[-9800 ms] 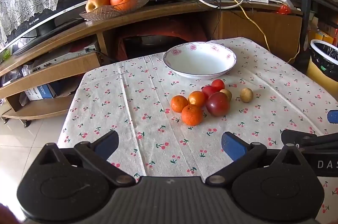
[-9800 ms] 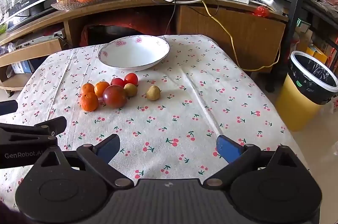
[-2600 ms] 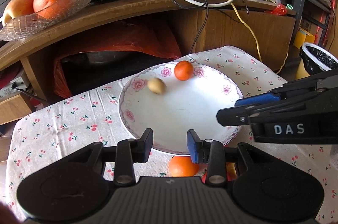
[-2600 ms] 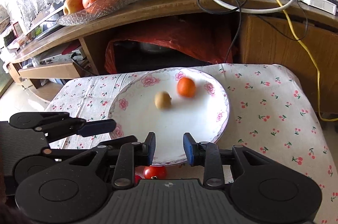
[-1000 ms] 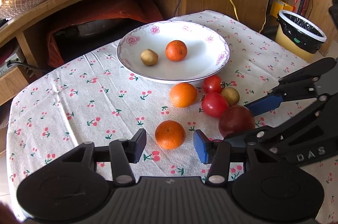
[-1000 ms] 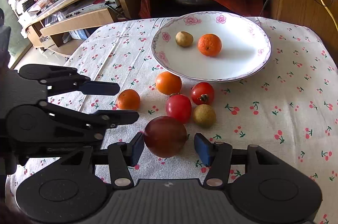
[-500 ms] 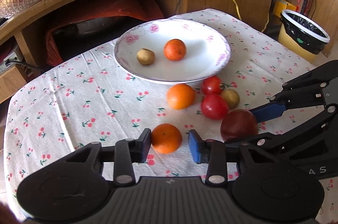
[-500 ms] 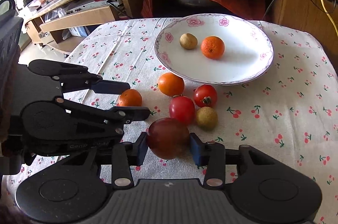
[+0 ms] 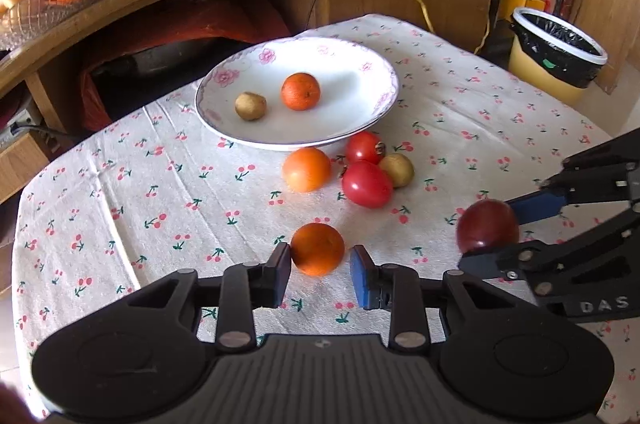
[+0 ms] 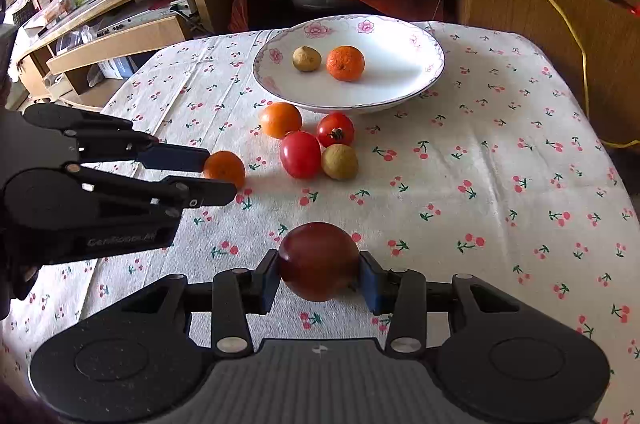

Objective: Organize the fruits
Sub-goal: 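Carry the tangerine and dark red tomato into the bowl and open both tools, then grasp a red tomato with the left tool while the right tool grasps the brown kiwi, then carry the red tomato and brown kiwi toward the white bowl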

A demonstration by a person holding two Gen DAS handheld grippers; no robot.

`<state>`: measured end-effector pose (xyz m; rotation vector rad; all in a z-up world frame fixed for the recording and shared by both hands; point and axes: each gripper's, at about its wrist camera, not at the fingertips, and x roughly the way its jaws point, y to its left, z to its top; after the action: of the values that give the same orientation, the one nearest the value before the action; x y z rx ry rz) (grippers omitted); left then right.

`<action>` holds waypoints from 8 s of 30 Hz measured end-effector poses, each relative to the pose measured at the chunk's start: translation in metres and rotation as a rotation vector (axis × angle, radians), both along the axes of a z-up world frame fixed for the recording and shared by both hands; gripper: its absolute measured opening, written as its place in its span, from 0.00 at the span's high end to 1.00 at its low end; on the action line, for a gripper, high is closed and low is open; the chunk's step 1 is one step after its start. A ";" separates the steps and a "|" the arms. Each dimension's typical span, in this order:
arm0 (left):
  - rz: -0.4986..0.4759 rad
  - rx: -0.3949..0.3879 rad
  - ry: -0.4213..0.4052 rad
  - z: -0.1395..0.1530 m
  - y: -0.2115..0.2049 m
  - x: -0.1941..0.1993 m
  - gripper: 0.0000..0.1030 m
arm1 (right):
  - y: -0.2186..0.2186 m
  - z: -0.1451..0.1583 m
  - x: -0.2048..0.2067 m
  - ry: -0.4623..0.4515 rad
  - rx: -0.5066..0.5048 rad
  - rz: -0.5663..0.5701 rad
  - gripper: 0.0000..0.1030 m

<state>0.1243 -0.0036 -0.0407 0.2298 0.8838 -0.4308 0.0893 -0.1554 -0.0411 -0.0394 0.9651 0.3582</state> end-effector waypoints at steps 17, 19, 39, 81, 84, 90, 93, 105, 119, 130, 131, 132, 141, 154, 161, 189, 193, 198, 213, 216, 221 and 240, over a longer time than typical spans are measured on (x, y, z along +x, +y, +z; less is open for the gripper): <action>0.027 0.001 -0.004 -0.006 -0.005 0.006 0.54 | -0.003 -0.001 0.005 -0.009 0.030 -0.011 0.57; 0.027 0.013 -0.011 -0.006 -0.006 0.003 0.56 | -0.001 -0.001 0.005 -0.014 0.009 -0.011 0.57; 0.032 -0.025 -0.025 0.016 -0.005 -0.012 0.64 | 0.010 0.012 0.009 -0.046 0.008 0.018 0.67; 0.101 -0.066 -0.094 0.024 -0.009 0.073 0.64 | 0.007 0.025 0.082 -0.183 -0.059 -0.042 0.67; 0.115 -0.076 -0.079 0.020 -0.007 0.078 0.64 | 0.009 0.023 0.086 -0.185 -0.054 -0.039 0.66; 0.122 -0.092 -0.065 0.017 -0.005 0.083 0.63 | 0.008 0.019 0.091 -0.188 -0.048 -0.043 0.64; 0.126 -0.088 -0.068 0.017 -0.005 0.083 0.63 | 0.008 0.017 0.094 -0.177 -0.042 -0.047 0.64; 0.138 -0.101 -0.080 0.022 -0.003 0.082 0.61 | 0.008 0.019 0.092 -0.200 -0.039 -0.043 0.63; 0.109 -0.099 -0.094 0.028 -0.002 0.072 0.60 | 0.005 0.026 0.086 -0.216 -0.022 -0.043 0.62; 0.050 -0.090 -0.080 0.029 -0.005 0.057 0.56 | -0.005 0.026 0.074 -0.191 -0.004 -0.031 0.61; 0.045 -0.090 -0.080 0.029 -0.005 0.056 0.56 | -0.006 0.025 0.073 -0.188 -0.003 -0.029 0.61; 0.038 -0.090 -0.078 0.029 -0.006 0.055 0.56 | -0.007 0.025 0.072 -0.185 -0.004 -0.028 0.61; -0.035 -0.072 -0.040 0.024 -0.007 0.037 0.56 | -0.016 0.020 0.062 -0.143 0.006 -0.008 0.61; -0.113 -0.068 0.004 0.017 -0.009 0.024 0.56 | -0.007 0.005 0.054 -0.057 0.006 0.116 0.61; -0.121 -0.068 0.023 0.014 -0.007 0.024 0.56 | -0.002 -0.002 0.062 -0.054 0.004 0.131 0.61; -0.135 -0.086 0.054 0.009 -0.008 0.026 0.55 | 0.011 -0.005 0.064 -0.056 -0.049 0.252 0.82; -0.118 -0.089 0.055 0.004 -0.012 0.031 0.55 | 0.004 0.003 0.061 -0.054 -0.048 0.228 0.82; -0.102 -0.105 0.073 -0.005 -0.025 0.037 0.55 | -0.010 0.006 0.060 -0.057 -0.059 0.183 0.82; -0.080 -0.060 0.012 -0.008 -0.043 0.038 0.65 | -0.031 -0.001 0.058 -0.018 -0.075 0.125 0.81; -0.089 -0.049 0.016 -0.006 -0.040 0.032 0.65 | -0.028 -0.001 0.057 -0.015 -0.079 0.135 0.81; -0.115 -0.030 0.021 -0.002 -0.037 0.020 0.65 | -0.023 -0.002 0.053 -0.009 -0.086 0.165 0.81; -0.094 -0.035 0.006 -0.009 -0.034 0.019 0.53 | -0.020 -0.004 0.052 -0.023 -0.084 0.165 0.70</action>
<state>0.1435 -0.0379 -0.0500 0.2385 0.8731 -0.5342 0.1416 -0.1750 -0.0456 -0.2004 0.9564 0.4680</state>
